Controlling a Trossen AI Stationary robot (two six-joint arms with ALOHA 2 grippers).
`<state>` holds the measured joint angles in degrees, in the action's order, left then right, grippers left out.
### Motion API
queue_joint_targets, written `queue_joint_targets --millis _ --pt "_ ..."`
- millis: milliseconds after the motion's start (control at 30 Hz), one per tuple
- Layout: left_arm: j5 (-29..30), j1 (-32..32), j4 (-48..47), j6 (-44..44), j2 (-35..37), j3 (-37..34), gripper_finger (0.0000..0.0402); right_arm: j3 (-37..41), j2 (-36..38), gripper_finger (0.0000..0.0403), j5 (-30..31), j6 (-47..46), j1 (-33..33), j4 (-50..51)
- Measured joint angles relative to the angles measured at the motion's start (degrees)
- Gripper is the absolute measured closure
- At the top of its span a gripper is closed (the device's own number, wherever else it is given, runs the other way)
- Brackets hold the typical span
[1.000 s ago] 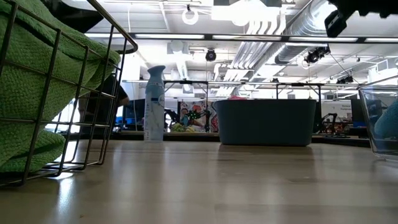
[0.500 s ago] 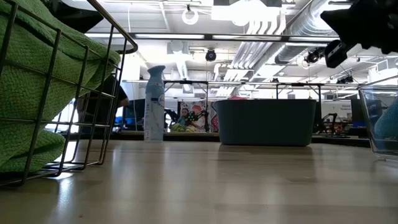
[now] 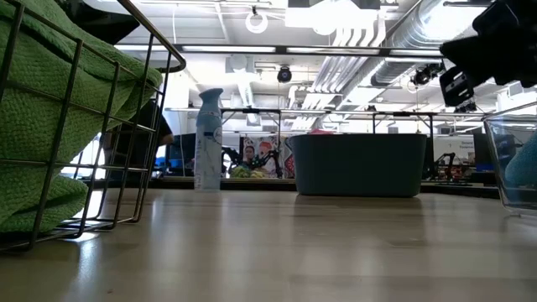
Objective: Sort microfiber towel by color & place in baskets
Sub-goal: Return to Home Position
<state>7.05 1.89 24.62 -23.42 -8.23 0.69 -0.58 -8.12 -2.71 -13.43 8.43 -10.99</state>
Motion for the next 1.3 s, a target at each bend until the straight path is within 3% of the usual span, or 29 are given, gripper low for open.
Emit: queue_joint_targets --millis 233,367,800,967,1167,1300 --pt "0.0 0.0 0.0 0.0 0.0 0.0 0.0401 -0.1 -0.2 0.0403 0.8 -3.3 0.0 10.4" --pt "0.0 0.0 0.0 0.0 0.0 0.0 0.0401 -0.1 -1.1 0.0403 3.7 -3.0 -0.2 10.6" --pt "0.0 0.0 -0.7 0.0 1.6 0.0 0.0401 -0.1 -1.2 0.0403 3.5 -1.1 -0.2 10.7" --pt "0.0 -0.1 -8.2 0.0 7.9 0.1 0.0401 -0.2 -0.3 0.0403 3.6 -1.1 0.2 10.8" --pt "0.0 -0.7 -16.1 0.0 8.1 0.1 0.0401 -0.1 8.2 0.0403 3.0 -1.1 -0.5 10.1" --pt "-0.5 -0.7 -23.1 0.0 8.0 0.1 0.0401 0.0 8.1 0.0402 3.0 -1.1 -2.0 6.9"
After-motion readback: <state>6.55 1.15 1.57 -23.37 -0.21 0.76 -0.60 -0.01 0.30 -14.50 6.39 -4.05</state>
